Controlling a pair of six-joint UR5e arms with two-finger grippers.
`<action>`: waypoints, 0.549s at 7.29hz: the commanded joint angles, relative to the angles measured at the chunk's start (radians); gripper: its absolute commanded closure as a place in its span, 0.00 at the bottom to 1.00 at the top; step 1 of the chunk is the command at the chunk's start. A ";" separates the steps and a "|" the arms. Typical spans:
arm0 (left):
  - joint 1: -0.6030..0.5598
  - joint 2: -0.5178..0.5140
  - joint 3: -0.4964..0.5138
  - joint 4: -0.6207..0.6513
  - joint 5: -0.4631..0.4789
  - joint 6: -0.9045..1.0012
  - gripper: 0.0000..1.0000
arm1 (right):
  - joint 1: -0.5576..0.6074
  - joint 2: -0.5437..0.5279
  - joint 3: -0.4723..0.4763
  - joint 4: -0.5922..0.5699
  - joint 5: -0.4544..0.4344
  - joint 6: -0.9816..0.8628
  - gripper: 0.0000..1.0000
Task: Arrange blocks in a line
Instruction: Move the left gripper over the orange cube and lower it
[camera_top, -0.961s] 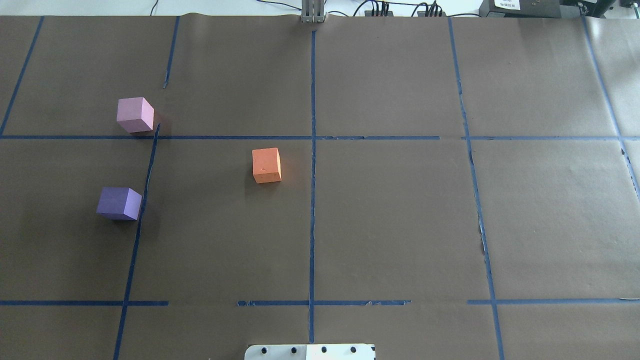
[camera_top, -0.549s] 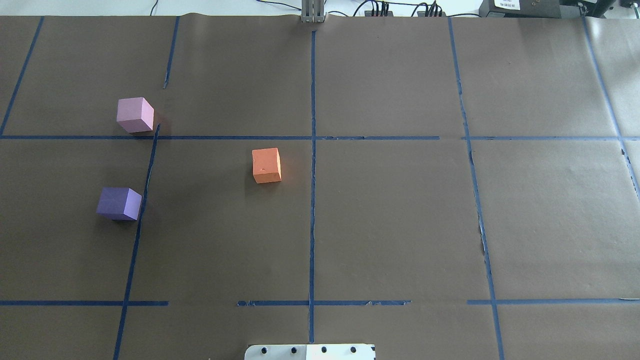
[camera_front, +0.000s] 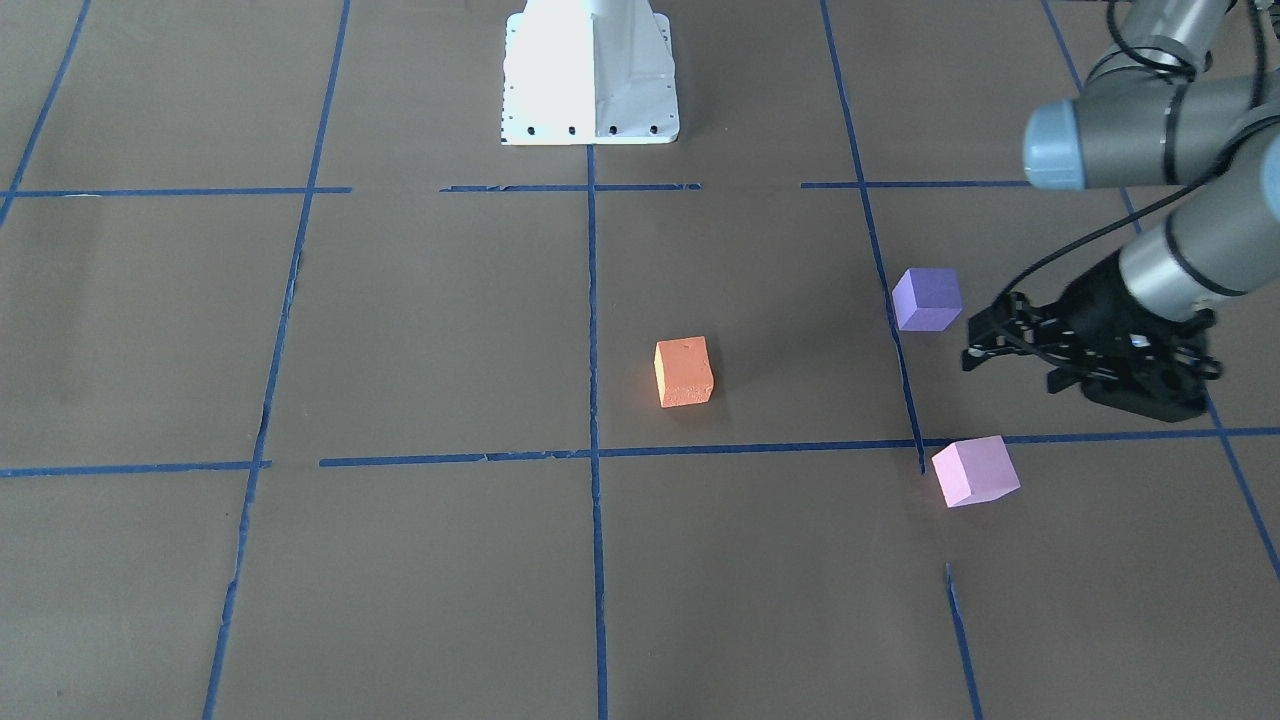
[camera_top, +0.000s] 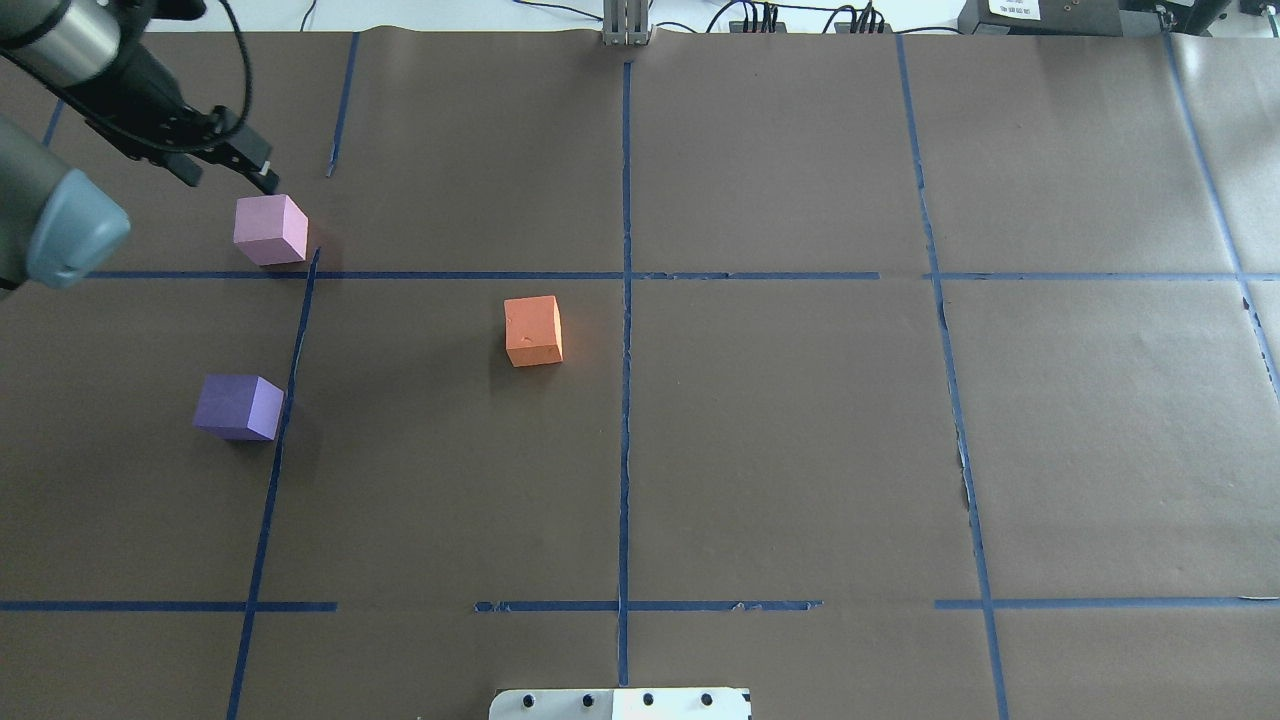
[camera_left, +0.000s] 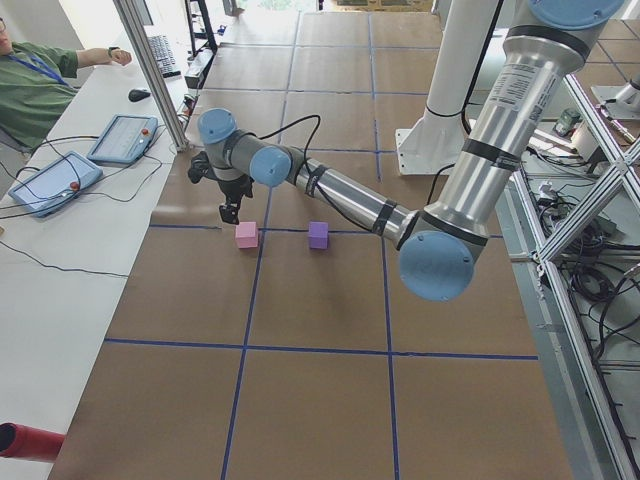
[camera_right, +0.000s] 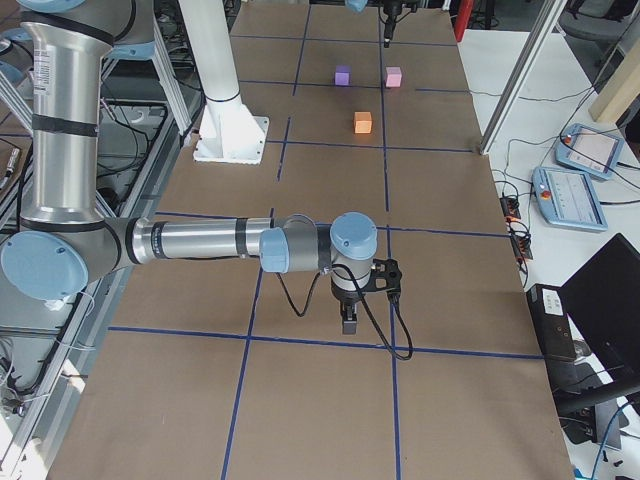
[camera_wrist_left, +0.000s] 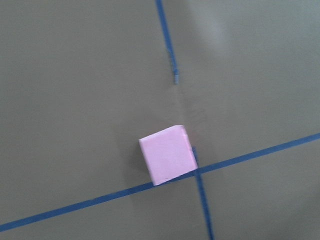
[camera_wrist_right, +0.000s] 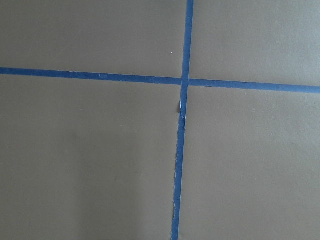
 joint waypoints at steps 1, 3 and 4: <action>0.186 -0.106 0.042 -0.133 0.144 -0.377 0.00 | 0.000 0.000 0.000 0.000 0.000 0.000 0.00; 0.291 -0.166 0.109 -0.135 0.262 -0.479 0.00 | 0.000 0.000 0.001 0.000 0.000 0.000 0.00; 0.328 -0.204 0.145 -0.135 0.278 -0.539 0.00 | 0.000 0.000 0.001 0.000 0.000 0.000 0.00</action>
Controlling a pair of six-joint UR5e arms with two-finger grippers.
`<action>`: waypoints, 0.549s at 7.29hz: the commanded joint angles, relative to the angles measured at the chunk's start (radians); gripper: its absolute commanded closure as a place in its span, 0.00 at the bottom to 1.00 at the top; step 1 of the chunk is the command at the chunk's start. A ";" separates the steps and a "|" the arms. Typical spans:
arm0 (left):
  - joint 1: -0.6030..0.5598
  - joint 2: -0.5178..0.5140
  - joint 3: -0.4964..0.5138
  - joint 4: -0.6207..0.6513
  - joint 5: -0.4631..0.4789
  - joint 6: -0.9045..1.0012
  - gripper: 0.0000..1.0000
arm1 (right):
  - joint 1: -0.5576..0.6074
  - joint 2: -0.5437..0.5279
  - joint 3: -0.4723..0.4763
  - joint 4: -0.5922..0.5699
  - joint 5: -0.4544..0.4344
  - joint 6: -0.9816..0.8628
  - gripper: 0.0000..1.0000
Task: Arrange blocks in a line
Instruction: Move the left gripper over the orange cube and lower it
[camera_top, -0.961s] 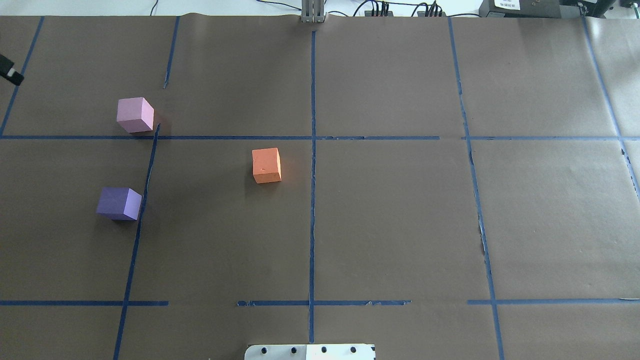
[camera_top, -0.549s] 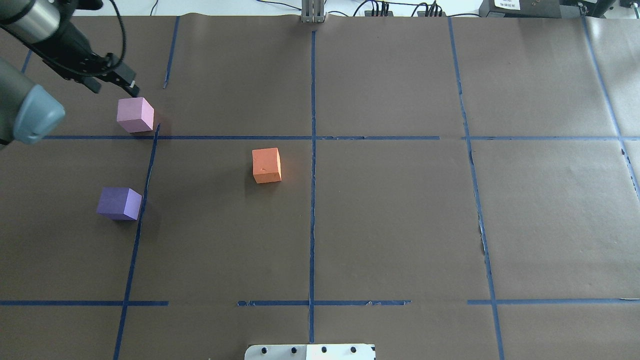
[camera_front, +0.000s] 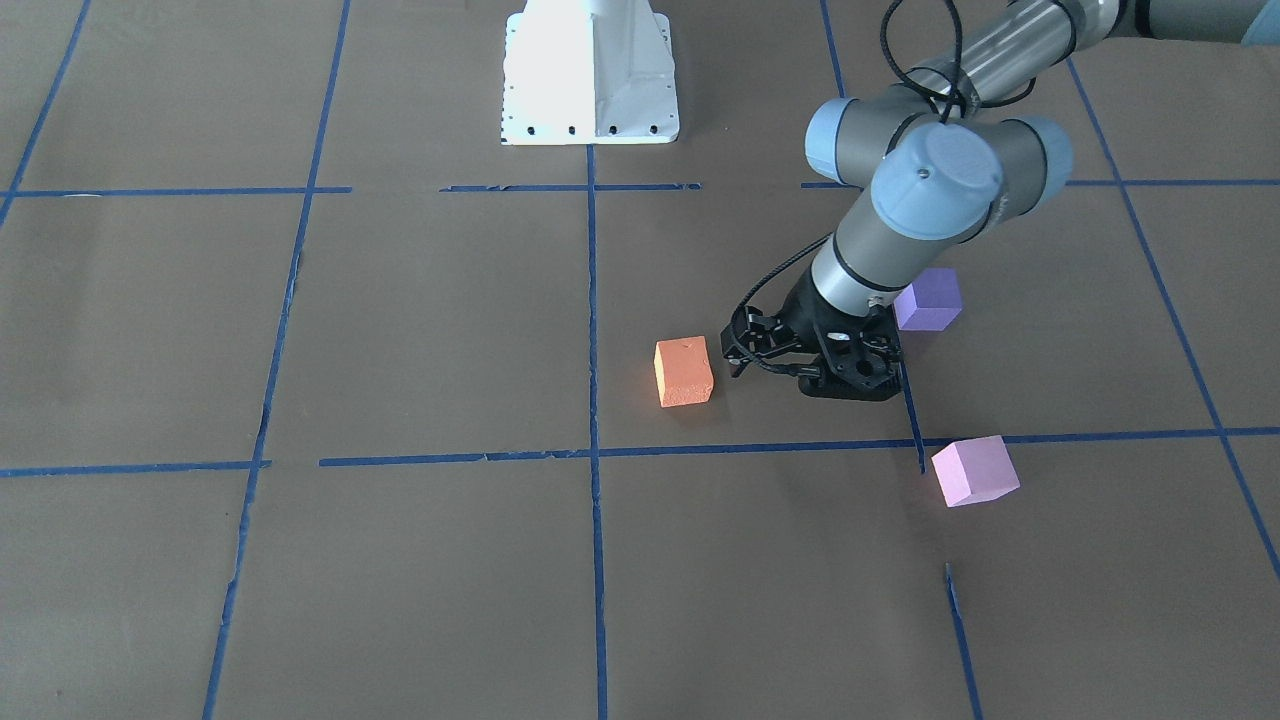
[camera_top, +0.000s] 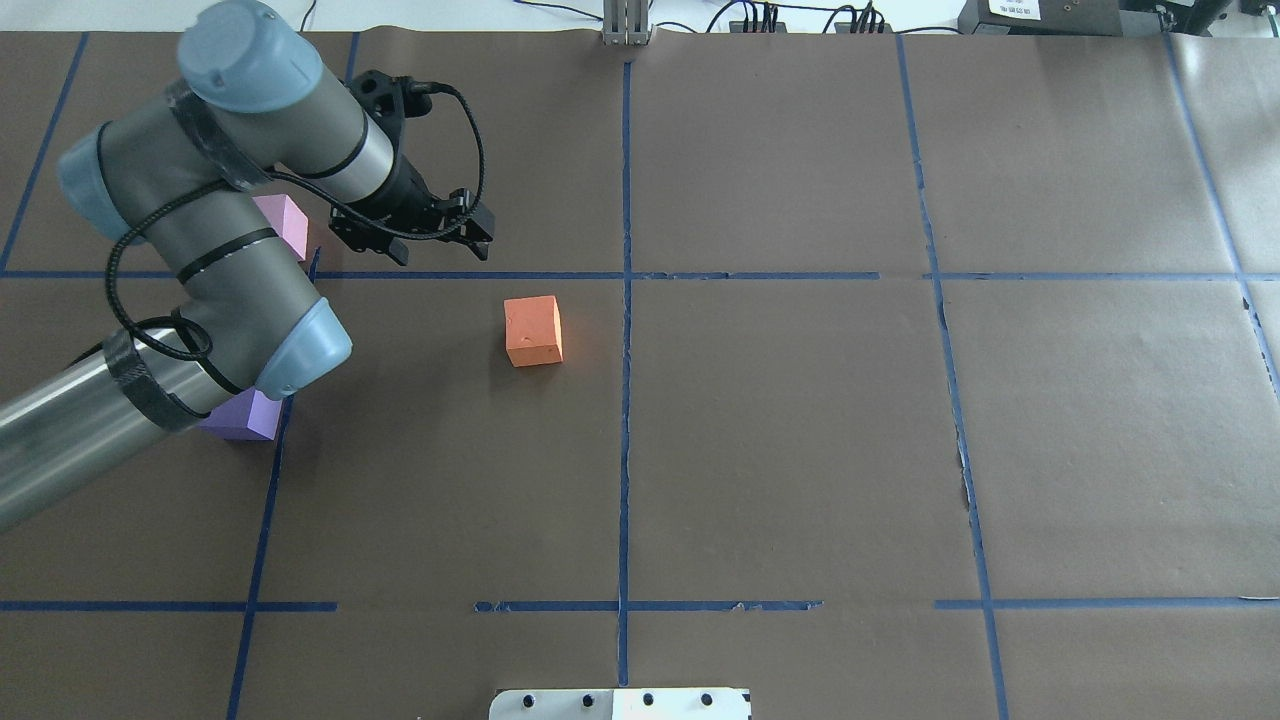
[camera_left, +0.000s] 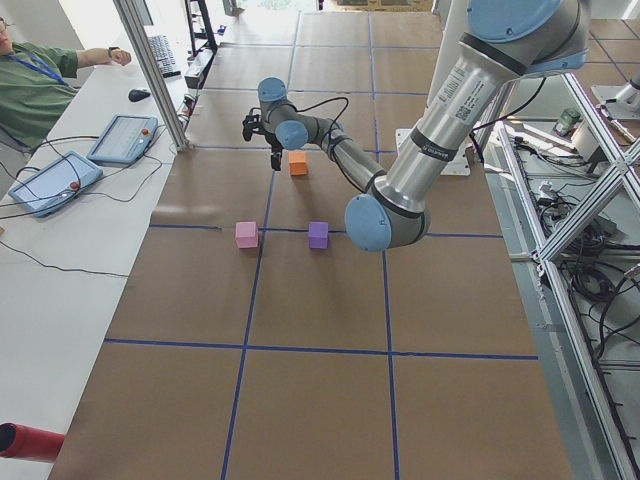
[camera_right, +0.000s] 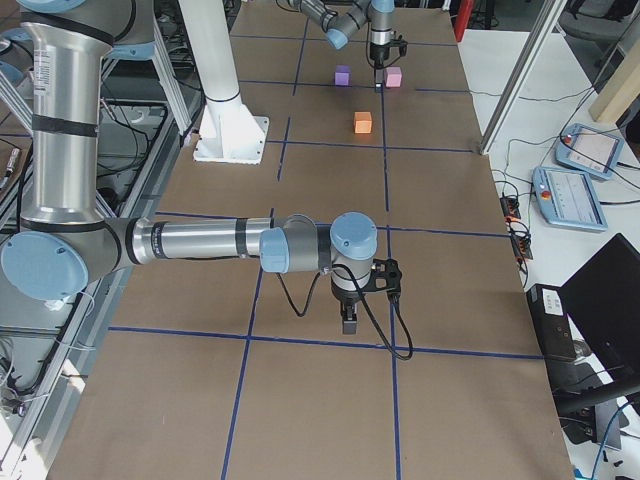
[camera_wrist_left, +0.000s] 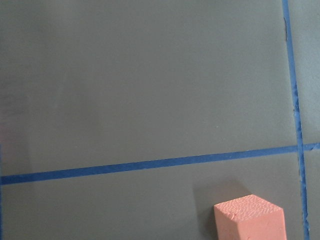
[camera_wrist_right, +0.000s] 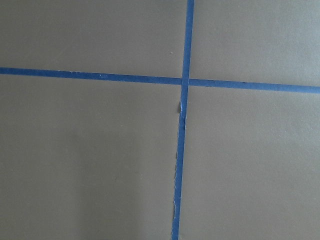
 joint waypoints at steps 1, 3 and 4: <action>0.067 -0.095 0.095 -0.003 0.075 -0.110 0.00 | 0.000 0.000 0.000 0.000 0.000 0.000 0.00; 0.114 -0.098 0.118 -0.003 0.120 -0.150 0.00 | 0.000 0.000 0.000 0.000 0.000 0.000 0.00; 0.125 -0.100 0.124 -0.003 0.120 -0.163 0.00 | 0.000 0.000 0.000 0.000 0.002 0.000 0.00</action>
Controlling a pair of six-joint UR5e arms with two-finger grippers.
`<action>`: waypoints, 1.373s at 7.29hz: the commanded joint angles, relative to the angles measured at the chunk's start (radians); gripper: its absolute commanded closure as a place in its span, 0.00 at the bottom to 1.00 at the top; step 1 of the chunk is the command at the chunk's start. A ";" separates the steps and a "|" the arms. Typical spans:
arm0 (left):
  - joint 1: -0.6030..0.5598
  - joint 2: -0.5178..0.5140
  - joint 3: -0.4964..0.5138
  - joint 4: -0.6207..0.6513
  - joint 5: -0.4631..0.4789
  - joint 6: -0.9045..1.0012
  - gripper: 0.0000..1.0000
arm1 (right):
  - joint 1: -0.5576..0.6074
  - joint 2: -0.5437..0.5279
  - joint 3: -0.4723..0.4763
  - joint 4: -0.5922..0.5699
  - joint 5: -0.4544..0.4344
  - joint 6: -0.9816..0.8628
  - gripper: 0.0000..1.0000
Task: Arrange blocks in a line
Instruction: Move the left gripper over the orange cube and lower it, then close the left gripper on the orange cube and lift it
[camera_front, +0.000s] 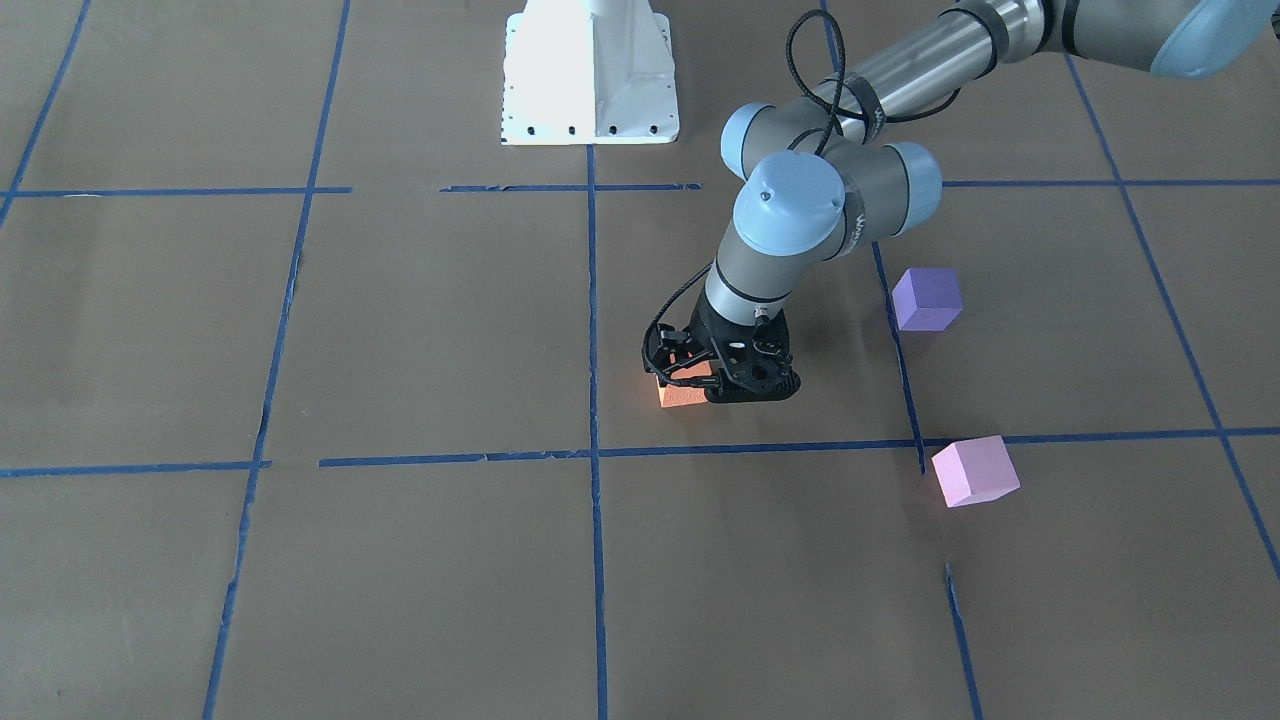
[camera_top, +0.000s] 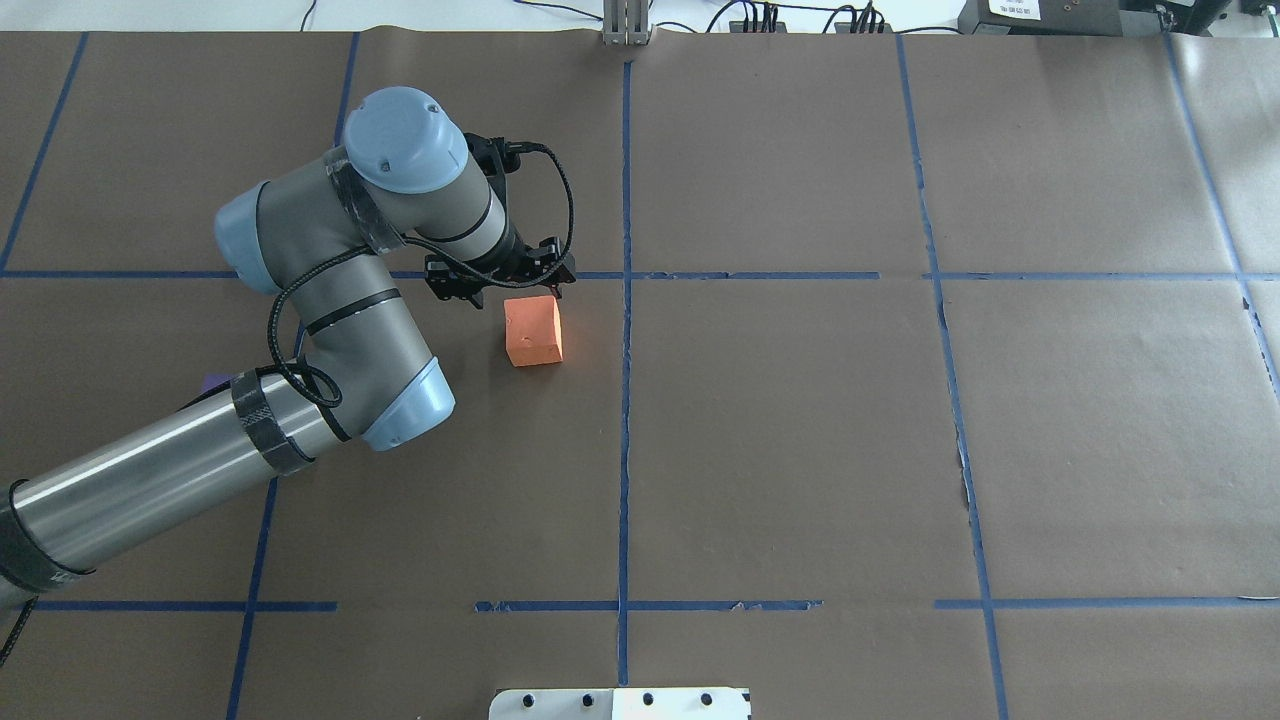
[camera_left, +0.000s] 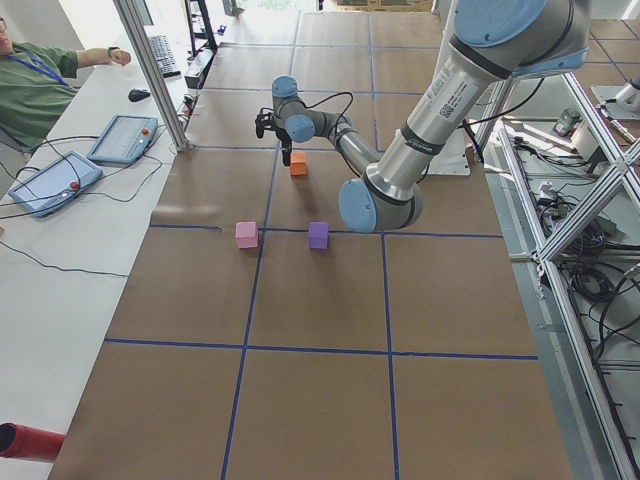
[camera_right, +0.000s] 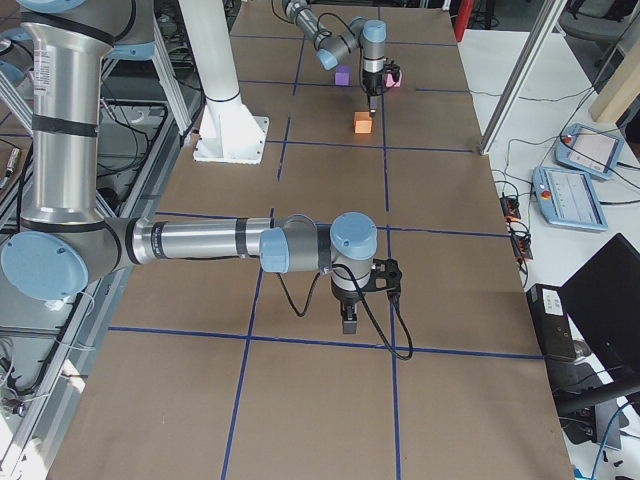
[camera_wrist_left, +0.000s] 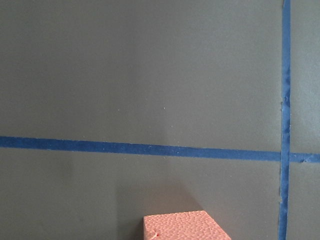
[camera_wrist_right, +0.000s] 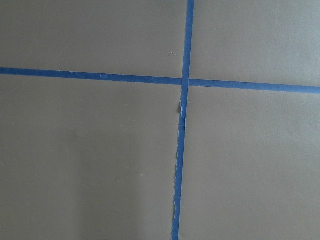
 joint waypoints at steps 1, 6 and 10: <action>0.036 -0.002 0.018 0.000 0.008 -0.052 0.00 | 0.000 0.000 0.000 0.000 0.000 0.000 0.00; 0.050 -0.001 0.042 -0.018 0.051 -0.060 0.97 | 0.000 0.000 -0.002 0.000 0.000 0.000 0.00; -0.163 0.281 -0.142 -0.015 -0.078 0.327 0.95 | 0.000 0.000 0.000 0.000 0.000 0.000 0.00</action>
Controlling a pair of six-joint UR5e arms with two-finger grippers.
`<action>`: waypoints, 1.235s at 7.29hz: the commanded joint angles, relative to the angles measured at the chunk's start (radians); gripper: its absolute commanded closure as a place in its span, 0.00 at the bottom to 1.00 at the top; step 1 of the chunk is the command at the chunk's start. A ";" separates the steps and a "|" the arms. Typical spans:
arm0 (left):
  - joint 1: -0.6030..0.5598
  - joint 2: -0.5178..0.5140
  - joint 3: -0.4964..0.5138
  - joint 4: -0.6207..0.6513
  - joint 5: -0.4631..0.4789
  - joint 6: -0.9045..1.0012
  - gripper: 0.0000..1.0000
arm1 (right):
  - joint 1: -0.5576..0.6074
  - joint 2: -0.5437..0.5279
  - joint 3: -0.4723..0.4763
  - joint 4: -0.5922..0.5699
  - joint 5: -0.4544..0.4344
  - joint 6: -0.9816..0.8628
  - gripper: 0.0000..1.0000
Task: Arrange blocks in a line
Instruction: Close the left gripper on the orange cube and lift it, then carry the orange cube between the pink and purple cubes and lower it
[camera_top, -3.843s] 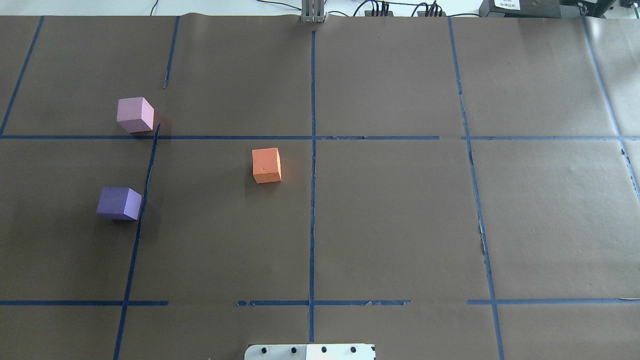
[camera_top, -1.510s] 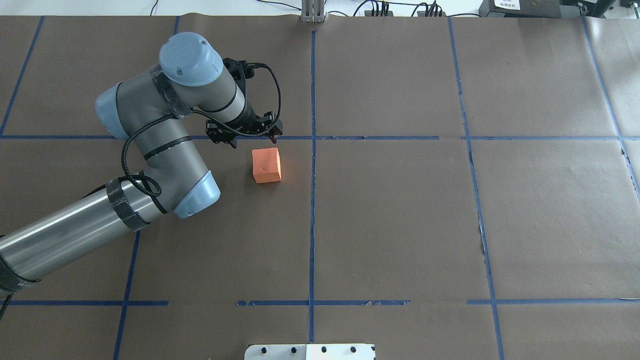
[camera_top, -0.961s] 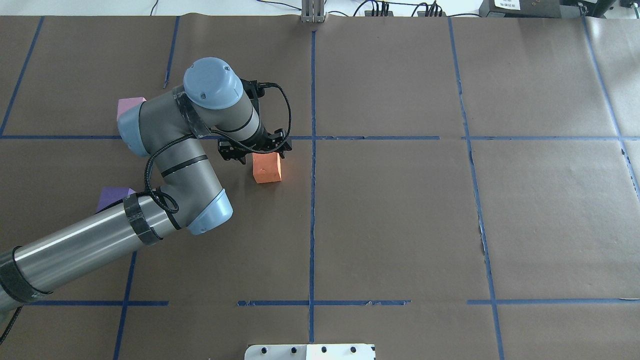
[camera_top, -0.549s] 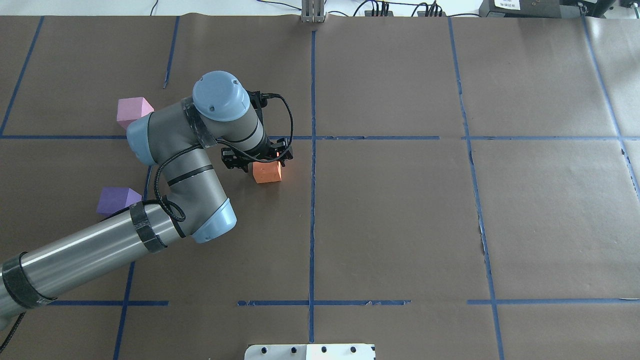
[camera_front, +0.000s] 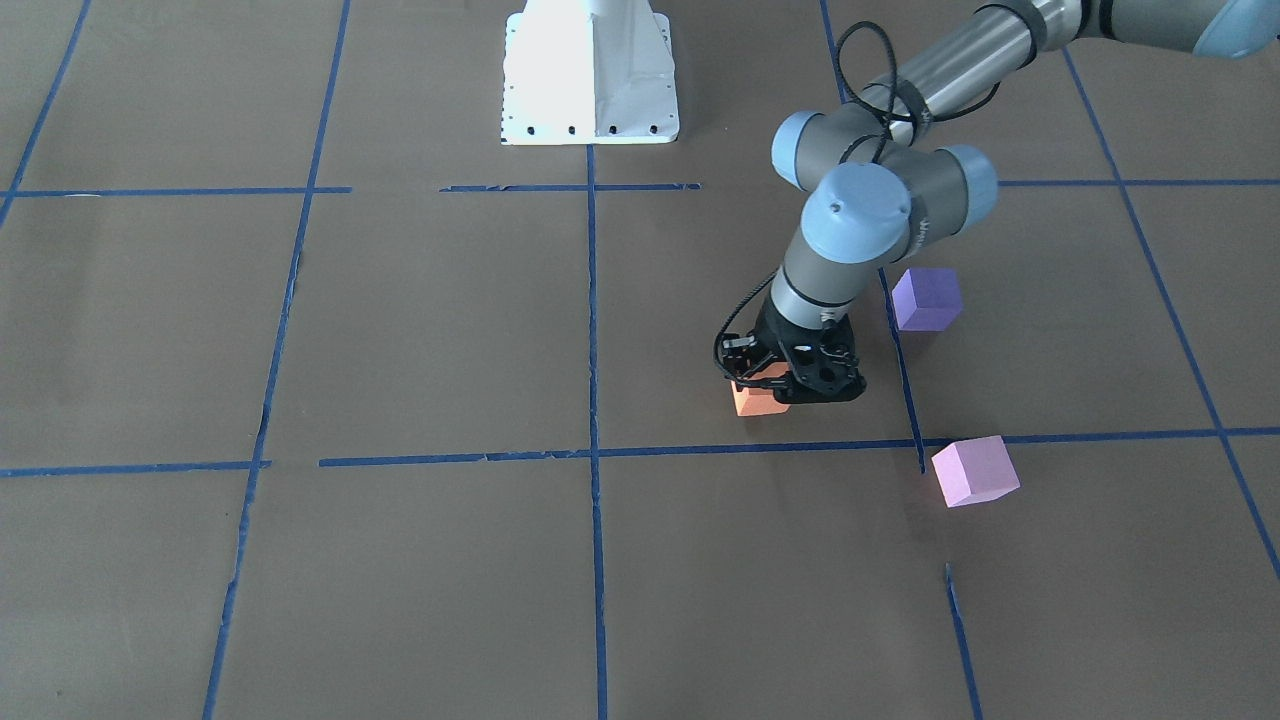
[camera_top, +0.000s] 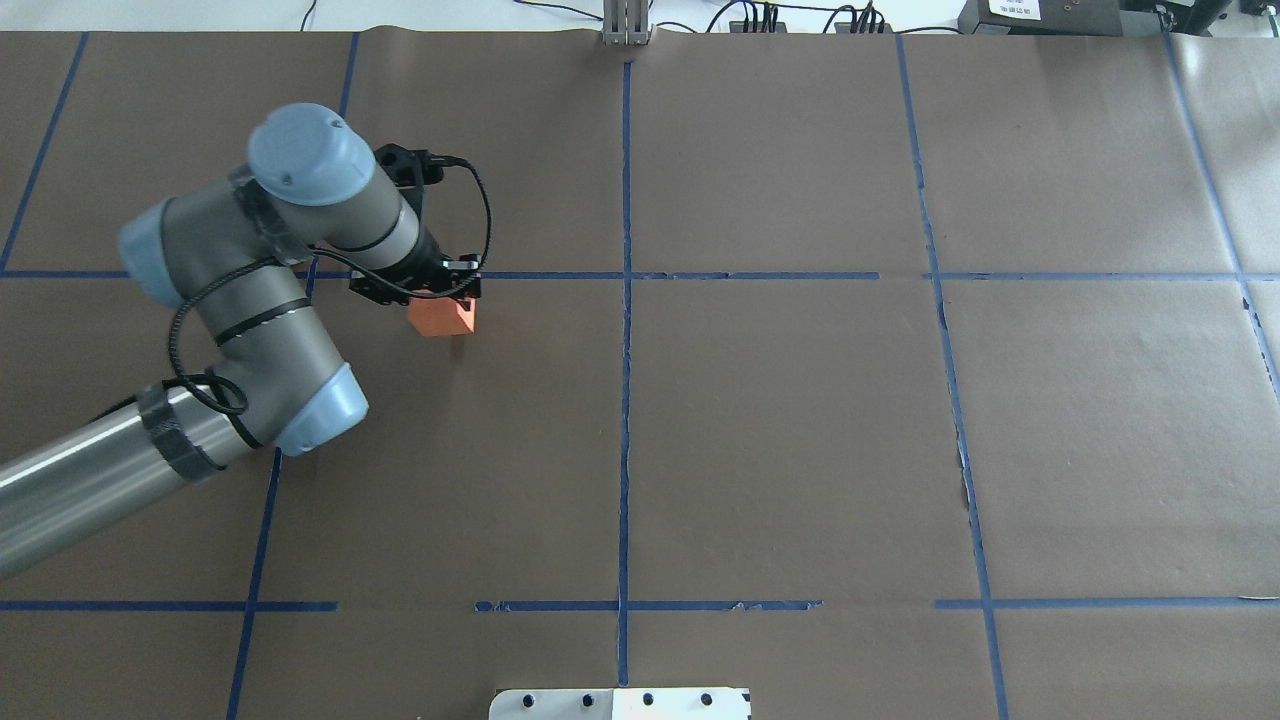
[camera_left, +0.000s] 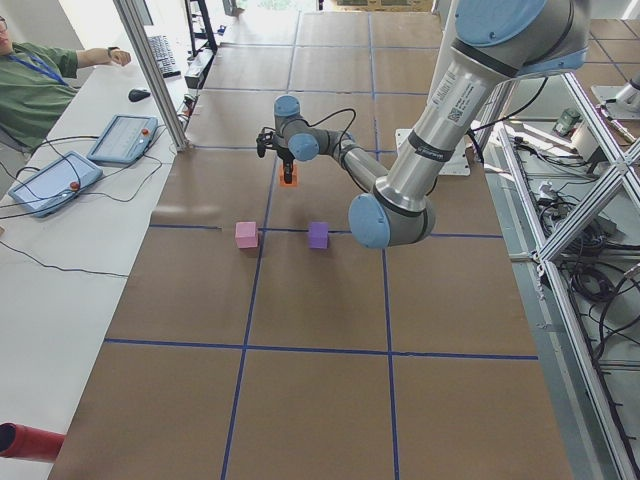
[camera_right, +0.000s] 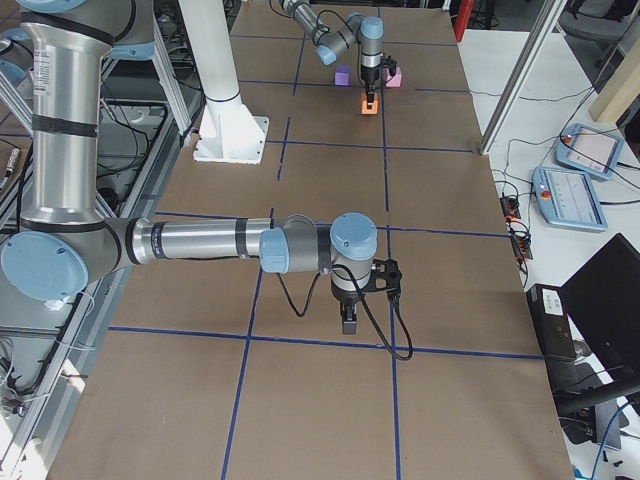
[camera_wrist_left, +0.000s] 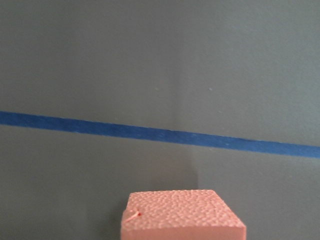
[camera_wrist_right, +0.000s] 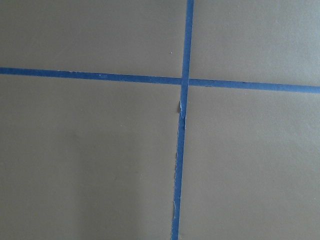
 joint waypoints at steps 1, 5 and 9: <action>-0.137 0.178 -0.043 -0.003 -0.045 0.308 0.95 | 0.000 0.000 0.001 0.000 0.000 0.000 0.00; -0.153 0.225 -0.033 -0.003 -0.085 0.379 0.82 | 0.000 0.000 0.001 0.000 0.000 0.000 0.00; -0.150 0.219 -0.008 0.001 -0.134 0.371 0.00 | 0.000 0.000 0.001 0.000 0.000 0.000 0.00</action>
